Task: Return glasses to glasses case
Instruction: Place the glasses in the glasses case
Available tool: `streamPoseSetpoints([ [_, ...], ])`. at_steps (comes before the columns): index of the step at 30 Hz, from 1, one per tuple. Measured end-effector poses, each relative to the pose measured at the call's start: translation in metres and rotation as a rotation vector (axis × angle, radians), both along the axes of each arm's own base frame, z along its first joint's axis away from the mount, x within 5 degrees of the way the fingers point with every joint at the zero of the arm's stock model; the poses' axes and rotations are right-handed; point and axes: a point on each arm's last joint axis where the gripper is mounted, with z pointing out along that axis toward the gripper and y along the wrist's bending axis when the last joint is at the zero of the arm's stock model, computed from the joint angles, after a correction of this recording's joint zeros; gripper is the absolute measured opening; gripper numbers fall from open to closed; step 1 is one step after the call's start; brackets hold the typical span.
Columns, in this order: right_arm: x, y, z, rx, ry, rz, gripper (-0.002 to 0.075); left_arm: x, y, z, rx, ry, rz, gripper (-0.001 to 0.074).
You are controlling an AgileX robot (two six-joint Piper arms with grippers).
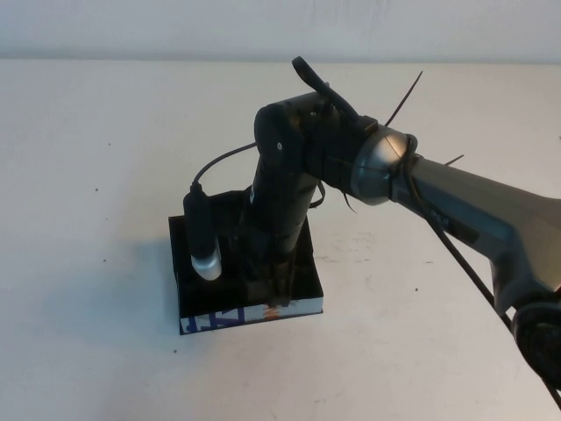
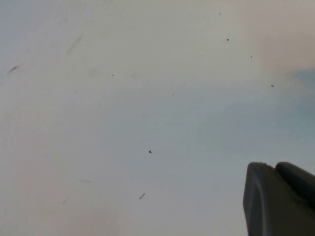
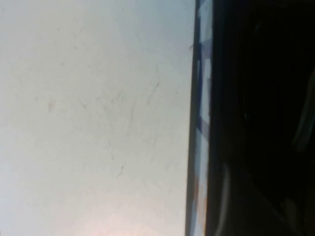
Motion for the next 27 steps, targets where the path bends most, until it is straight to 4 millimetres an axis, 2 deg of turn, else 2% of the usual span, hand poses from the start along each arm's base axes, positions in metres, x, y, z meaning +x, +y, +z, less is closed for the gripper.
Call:
streamPoseSetpoints([
  [4, -0.001, -0.002, 0.012, 0.01, -0.025, 0.001, 0.0238, 0.0, 0.0, 0.0, 0.0, 0.0, 0.0, -0.0001],
  [9, -0.006, -0.008, 0.038, 0.039, -0.074, -0.005, 0.0241, 0.0, 0.0, 0.0, 0.0, 0.0, 0.0, -0.0001],
  [13, -0.008, -0.014, 0.063, 0.057, -0.103, -0.12, 0.0231, 0.0, 0.0, 0.0, 0.0, 0.0, 0.0, -0.0001],
  [16, -0.01, -0.019, 0.08, 0.079, -0.112, -0.217, 0.0186, 0.0, 0.0, 0.0, 0.0, 0.0, 0.0, -0.0001],
  [19, -0.013, -0.024, 0.093, 0.106, -0.104, -0.294, 0.0106, 0.0, 0.0, 0.0, 0.0, 0.0, 0.0, -0.0001],
  [22, -0.011, -0.029, 0.098, 0.118, -0.091, -0.368, 0.0027, 0.0, 0.0, 0.0, 0.0, 0.0, 0.0, -0.0001],
  [27, -0.006, -0.036, 0.099, 0.116, -0.082, -0.428, -0.0007, 0.0, 0.0, 0.0, 0.0, 0.0, 0.0, -0.0001],
])
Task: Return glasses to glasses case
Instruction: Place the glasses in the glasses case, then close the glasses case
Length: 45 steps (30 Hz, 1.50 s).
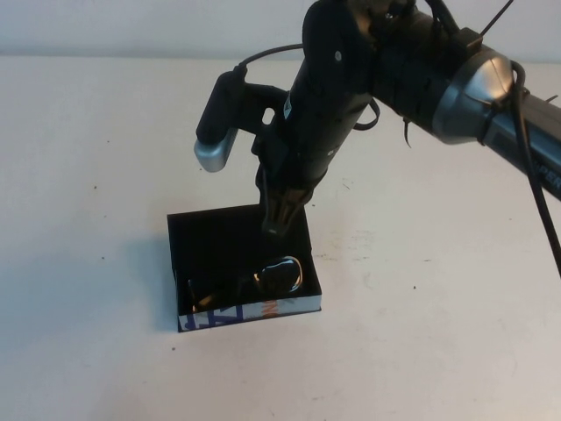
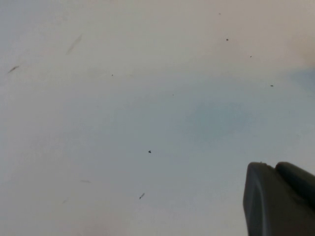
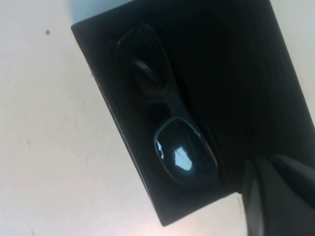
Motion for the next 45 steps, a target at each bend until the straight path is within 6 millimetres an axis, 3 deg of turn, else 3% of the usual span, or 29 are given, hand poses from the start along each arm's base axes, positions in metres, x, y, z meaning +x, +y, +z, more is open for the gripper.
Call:
streamPoseSetpoints([
  [13, 0.003, -0.003, 0.0, 0.004, 0.005, -0.017, -0.0011, 0.001, 0.0, 0.002, -0.011, -0.025, -0.002, -0.0001],
  [20, 0.005, -0.005, 0.0, 0.006, 0.007, -0.03, -0.0011, 0.005, -0.007, 0.025, -0.574, -0.272, 0.024, -0.0001],
  [27, 0.009, -0.011, 0.0, 0.011, 0.016, -0.073, -0.0011, 0.004, -0.006, 0.036, -0.683, -0.379, 0.027, -0.0001],
  [32, 0.009, -0.01, 0.0, 0.028, 0.035, -0.131, -0.0011, 0.006, -0.013, 0.063, -0.662, -0.214, -0.027, -0.0001],
  [38, 0.012, -0.009, 0.001, 0.073, 0.047, -0.224, -0.0011, 0.039, -0.03, 0.093, -0.47, 0.073, -0.158, -0.0001],
  [41, 0.012, -0.009, 0.003, 0.091, 0.059, -0.27, -0.0011, 0.062, -0.046, 0.096, -0.372, 0.188, -0.264, -0.0001],
  [45, 0.02, -0.012, 0.011, 0.144, 0.046, -0.339, -0.0011, 0.092, -0.08, 0.085, -0.276, 0.297, -0.415, -0.0001],
])
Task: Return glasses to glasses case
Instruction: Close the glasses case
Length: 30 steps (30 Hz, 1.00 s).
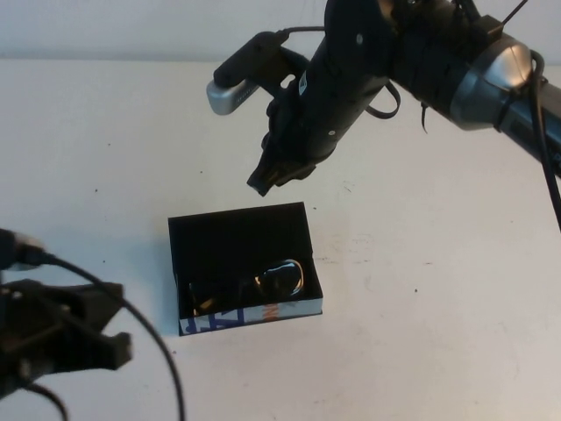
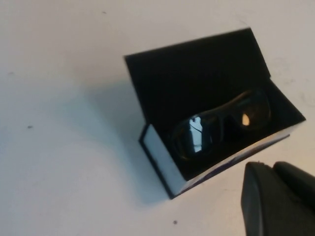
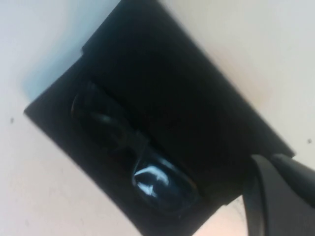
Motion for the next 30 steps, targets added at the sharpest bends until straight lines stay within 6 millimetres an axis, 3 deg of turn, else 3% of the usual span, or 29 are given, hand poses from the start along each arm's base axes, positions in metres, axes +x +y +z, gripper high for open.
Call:
streamPoseSetpoints([
  [6, 0.016, -0.008, 0.002, 0.06, 0.036, -0.064, -0.0011, 0.026, -0.057, -0.035, 0.074, -0.021, -0.153, -0.0001],
  [10, 0.025, -0.009, -0.009, 0.067, 0.099, -0.076, -0.0011, 0.033, -0.08, -0.063, 0.131, 0.006, -0.199, -0.0001],
  [18, 0.036, 0.001, -0.023, 0.081, 0.129, -0.071, -0.0011, 0.042, -0.091, -0.099, 0.199, 0.055, -0.212, -0.0001],
  [30, 0.055, 0.014, -0.024, 0.134, 0.081, -0.082, -0.0011, 0.054, -0.1, -0.117, 0.174, -0.01, -0.21, -0.0001],
])
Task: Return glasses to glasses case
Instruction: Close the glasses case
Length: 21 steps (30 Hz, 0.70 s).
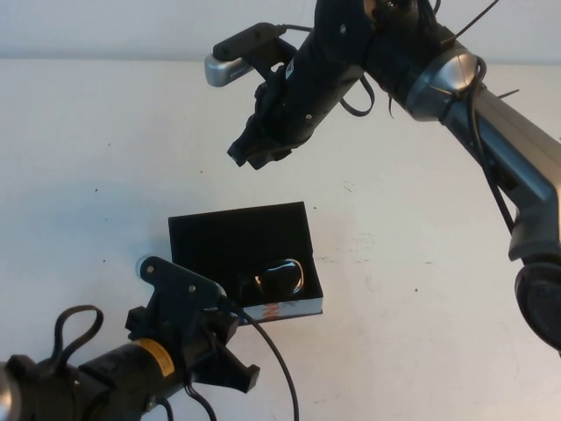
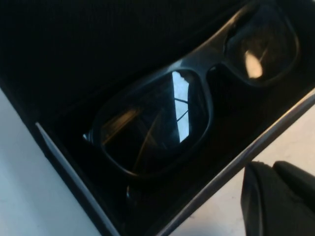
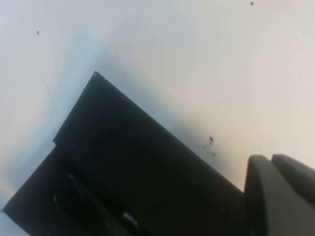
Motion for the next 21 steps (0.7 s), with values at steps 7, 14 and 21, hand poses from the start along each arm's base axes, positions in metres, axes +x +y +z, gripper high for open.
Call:
streamPoseSetpoints([
  [7, 0.006, 0.004, -0.019, -0.017, 0.032, -0.001, -0.0011, 0.004, -0.003, -0.014, 0.014, -0.001, 0.005, -0.0001],
  [14, 0.011, 0.009, -0.039, -0.019, 0.07, -0.001, -0.0011, 0.006, -0.004, -0.015, 0.003, -0.023, 0.009, -0.0001],
  [21, 0.019, 0.015, -0.062, -0.008, 0.079, -0.013, -0.0011, 0.007, -0.004, -0.013, -0.008, -0.038, 0.012, -0.0001],
])
